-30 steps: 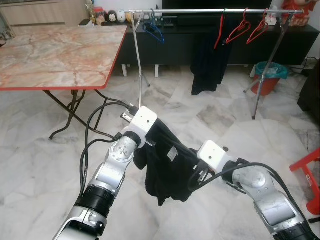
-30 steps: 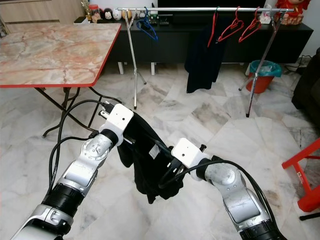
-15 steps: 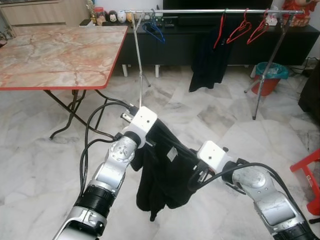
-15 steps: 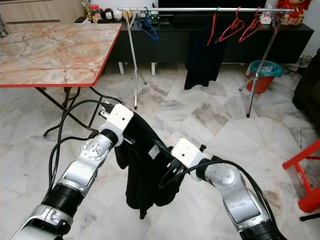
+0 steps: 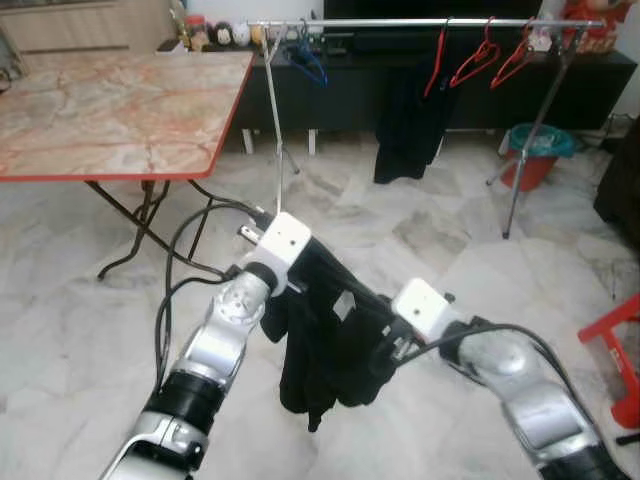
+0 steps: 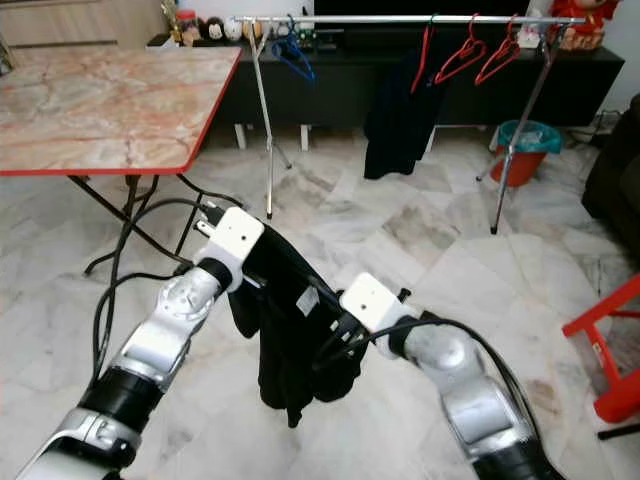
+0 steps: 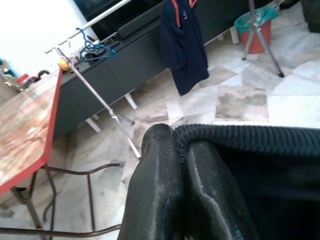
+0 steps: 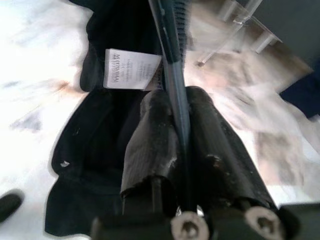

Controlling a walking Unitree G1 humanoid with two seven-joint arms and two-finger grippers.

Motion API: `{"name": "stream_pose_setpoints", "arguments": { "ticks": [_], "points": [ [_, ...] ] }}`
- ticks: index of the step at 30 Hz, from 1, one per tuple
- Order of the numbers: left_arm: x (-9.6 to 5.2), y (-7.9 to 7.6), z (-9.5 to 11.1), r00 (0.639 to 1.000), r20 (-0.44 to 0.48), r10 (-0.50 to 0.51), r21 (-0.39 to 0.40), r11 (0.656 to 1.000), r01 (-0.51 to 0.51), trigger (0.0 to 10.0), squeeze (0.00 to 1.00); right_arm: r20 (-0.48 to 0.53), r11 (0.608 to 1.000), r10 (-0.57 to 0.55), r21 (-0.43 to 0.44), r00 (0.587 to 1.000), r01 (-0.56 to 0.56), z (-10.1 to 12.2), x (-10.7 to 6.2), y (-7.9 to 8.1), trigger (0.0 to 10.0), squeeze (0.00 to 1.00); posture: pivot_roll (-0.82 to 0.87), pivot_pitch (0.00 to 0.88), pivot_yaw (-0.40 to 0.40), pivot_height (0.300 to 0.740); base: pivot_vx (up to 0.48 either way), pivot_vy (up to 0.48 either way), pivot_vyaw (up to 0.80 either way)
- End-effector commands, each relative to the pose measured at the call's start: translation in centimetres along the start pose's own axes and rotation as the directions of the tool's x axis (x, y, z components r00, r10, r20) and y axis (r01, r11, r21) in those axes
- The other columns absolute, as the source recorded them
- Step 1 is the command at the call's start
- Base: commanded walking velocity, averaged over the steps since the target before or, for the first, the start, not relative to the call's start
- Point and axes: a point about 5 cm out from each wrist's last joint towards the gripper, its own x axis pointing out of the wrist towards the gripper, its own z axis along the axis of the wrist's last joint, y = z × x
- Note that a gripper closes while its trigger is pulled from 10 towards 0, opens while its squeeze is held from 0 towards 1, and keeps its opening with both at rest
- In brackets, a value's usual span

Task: Hang hanger

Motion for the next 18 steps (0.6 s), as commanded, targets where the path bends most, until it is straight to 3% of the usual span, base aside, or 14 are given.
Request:
{"name": "stream_pose_setpoints", "arguments": {
  "ticks": [1, 2, 3, 4, 5, 8, 11, 18],
  "points": [
    [-0.2, 3.3, 0.8, 0.991, 0.041, 0.128, 0.027, 0.991, -0.129, 4.3, 0.00, -0.124, 0.993, -0.110, 0.024, 0.986, 0.113, -2.7, -0.4, -1.0, 0.0, 0.00, 0.06, 0.000, 0.028, 0.740, 0.000, 0.000, 0.00],
    [-0.2, 3.3, 0.8, 0.991, 0.041, 0.128, 0.027, 0.991, -0.129, 4.3, 0.00, -0.124, 0.993, -0.110, 0.024, 0.986, 0.113, -2.7, -0.4, -1.0, 0.0, 0.00, 0.06, 0.000, 0.028, 0.740, 0.000, 0.000, 0.00],
    [-0.3, 3.2, 0.7, 0.991, 0.041, 0.129, 0.027, 0.991, -0.130, 8.5, 0.00, -0.114, 0.986, -0.156, 0.045, 0.981, 0.162, -2.6, -0.3, -1.3, 0.0, 0.00, 0.05, 0.000, 0.029, 0.740, 0.000, 0.000, 0.00],
    [-0.3, 3.2, 0.7, 0.991, 0.041, 0.129, 0.027, 0.991, -0.130, 8.5, 0.00, -0.114, 0.986, -0.156, 0.045, 0.981, 0.162, -2.6, -0.3, -1.3, 0.0, 0.00, 0.05, 0.000, 0.029, 0.740, 0.000, 0.000, 0.00],
    [-0.3, 3.2, 0.7, 0.991, 0.039, 0.129, 0.027, 0.991, -0.130, 10.0, 0.00, -0.106, 0.977, -0.199, 0.061, 0.974, 0.206, -2.5, -0.2, -1.7, 0.0, 0.00, 0.05, 0.000, 0.029, 0.740, 0.000, 0.000, 0.00],
    [-0.4, 3.1, 0.6, 0.991, 0.038, 0.129, 0.025, 0.991, -0.130, 10.0, 0.00, -0.102, 0.964, -0.241, 0.086, 0.965, 0.250, -2.4, 0.0, -1.9, 0.0, 0.00, 0.05, 0.000, 0.029, 0.740, 0.000, 0.000, 0.00],
    [-0.4, 3.1, 0.7, 0.990, 0.046, 0.132, 0.019, 0.991, -0.133, 10.0, 0.00, -0.119, 0.972, -0.213, 0.074, 0.970, 0.223, -2.8, 0.4, -1.1, 0.0, 0.00, 0.06, 0.000, 0.029, 0.740, 0.000, 0.000, 0.00],
    [-0.7, 2.9, 0.9, 0.991, 0.068, 0.111, 0.001, 0.994, -0.111, 10.0, 0.00, -0.156, 0.961, -0.263, -0.133, 0.952, 0.244, -3.5, 0.7, -0.6, 0.0, 0.00, 0.06, 0.000, 0.035, 0.740, 0.000, 0.000, 0.00]
  ]
}}
